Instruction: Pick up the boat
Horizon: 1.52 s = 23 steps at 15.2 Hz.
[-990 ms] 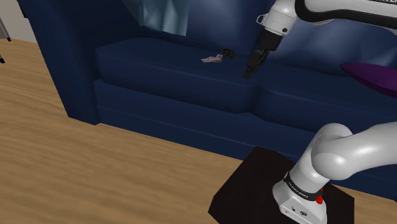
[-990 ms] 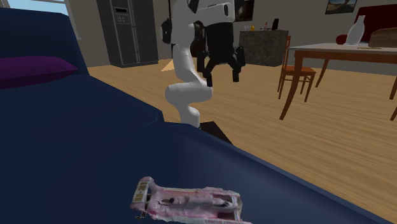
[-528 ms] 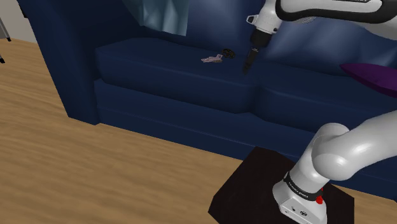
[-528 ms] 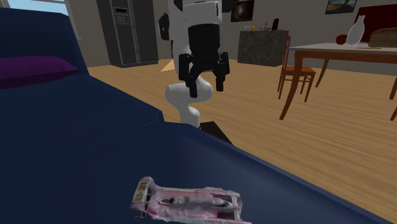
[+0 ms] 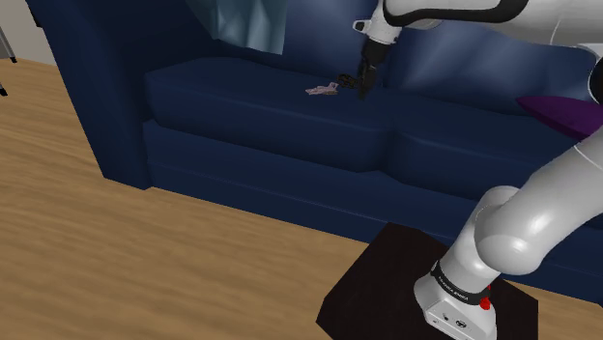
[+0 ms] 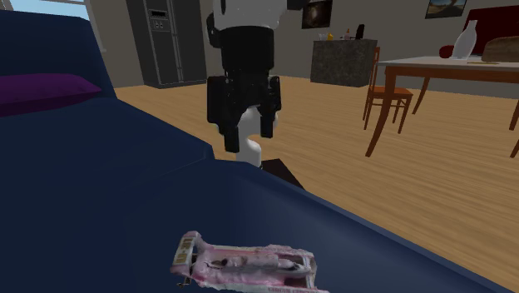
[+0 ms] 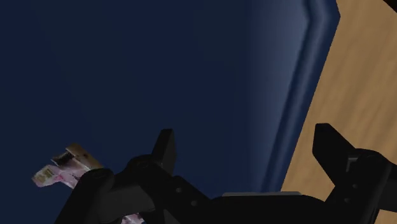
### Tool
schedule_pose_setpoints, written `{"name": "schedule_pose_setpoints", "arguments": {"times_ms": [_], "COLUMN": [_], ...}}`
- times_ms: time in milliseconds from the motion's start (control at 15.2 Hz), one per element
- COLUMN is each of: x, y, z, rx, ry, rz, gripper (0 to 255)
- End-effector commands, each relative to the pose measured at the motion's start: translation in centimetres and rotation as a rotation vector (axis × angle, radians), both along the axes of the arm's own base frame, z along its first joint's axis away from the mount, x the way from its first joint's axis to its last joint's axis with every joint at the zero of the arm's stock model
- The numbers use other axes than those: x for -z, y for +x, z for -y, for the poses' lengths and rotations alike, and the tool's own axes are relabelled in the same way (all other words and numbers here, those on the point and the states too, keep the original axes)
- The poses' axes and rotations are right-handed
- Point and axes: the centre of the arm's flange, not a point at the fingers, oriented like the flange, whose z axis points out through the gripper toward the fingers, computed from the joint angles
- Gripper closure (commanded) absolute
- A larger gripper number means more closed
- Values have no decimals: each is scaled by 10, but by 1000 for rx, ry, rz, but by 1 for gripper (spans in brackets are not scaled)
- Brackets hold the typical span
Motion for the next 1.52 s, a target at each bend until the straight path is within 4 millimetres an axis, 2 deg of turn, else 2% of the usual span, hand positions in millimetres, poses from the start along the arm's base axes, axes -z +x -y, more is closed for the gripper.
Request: {"name": "schedule_pose_setpoints", "arguments": {"times_ms": [0,396,792,1254,1386,1452], "x": [4,4,4,41,44,45], "y": [24,98,171,171,171,171], "z": [11,31,35,35,35,35], "rx": [-78,-291,-492,-492,-492,-492], "ry": [-25,-91,-153,-153,-153,-153], "rz": [-3,-10,-17,-17,-17,-17], "gripper": [0,0,0,0,0,255]}}
